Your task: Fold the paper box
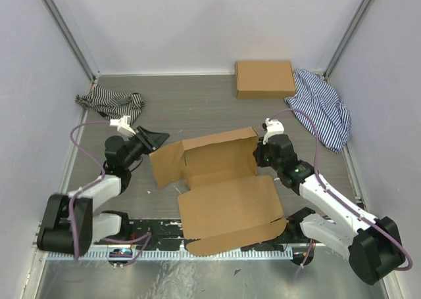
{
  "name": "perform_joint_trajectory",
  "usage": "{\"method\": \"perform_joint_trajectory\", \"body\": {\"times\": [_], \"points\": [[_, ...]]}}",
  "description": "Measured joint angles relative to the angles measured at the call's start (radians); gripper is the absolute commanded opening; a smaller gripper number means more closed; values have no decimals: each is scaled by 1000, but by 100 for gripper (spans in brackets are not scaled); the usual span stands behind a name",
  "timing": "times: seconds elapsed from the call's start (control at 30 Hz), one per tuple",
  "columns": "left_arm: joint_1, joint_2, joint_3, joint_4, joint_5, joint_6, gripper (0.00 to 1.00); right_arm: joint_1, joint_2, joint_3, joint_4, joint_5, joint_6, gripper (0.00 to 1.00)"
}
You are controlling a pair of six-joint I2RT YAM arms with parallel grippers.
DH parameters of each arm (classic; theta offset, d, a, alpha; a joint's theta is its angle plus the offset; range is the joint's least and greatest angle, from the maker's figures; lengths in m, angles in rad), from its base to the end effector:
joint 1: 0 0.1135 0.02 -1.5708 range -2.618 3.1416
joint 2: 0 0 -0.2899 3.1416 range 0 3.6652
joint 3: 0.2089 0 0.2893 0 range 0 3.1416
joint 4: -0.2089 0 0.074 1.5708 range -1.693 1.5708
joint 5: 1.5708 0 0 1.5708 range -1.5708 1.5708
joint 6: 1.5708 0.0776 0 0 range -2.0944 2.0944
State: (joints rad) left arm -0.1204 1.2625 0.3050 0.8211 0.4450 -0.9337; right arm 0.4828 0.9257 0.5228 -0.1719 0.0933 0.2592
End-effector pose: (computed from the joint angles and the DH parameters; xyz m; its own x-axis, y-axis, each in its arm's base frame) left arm 0.2806 -0.0676 0.1732 -0.5078 -0.6694 -0.5423 0.2078 0.5157 -0.8312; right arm 0.2306 0.1127 0.2071 -0.5662 -0.0086 -0.8242 -0.2564 0.9522 0.1662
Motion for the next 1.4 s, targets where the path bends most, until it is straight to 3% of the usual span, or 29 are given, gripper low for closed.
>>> {"method": "perform_joint_trajectory", "body": {"times": [0.23, 0.4, 0.7, 0.93, 1.07, 1.27, 1.4], "points": [[-151, -422, 2, -374, -65, 178, 48, 0, 46, 27, 2, 29, 35, 1], [-180, -599, -37, -555, -130, 227, 48, 1, 60, 29, 21, 32, 55, 1], [-198, -699, -102, -561, -197, 189, 49, 3, 59, 29, 40, 32, 58, 1], [-201, -714, -147, -499, -237, 71, 47, 6, 27, 17, 42, 21, 50, 1], [-201, -652, -141, -458, -234, 21, 53, 5, 25, 11, 42, 19, 50, 1], [-201, -605, -140, -436, -238, -11, 80, 4, 26, 1, 41, 19, 57, 1], [-201, -613, -160, -432, -271, -22, 85, 4, 25, -2, 41, 20, 60, 2]]}}
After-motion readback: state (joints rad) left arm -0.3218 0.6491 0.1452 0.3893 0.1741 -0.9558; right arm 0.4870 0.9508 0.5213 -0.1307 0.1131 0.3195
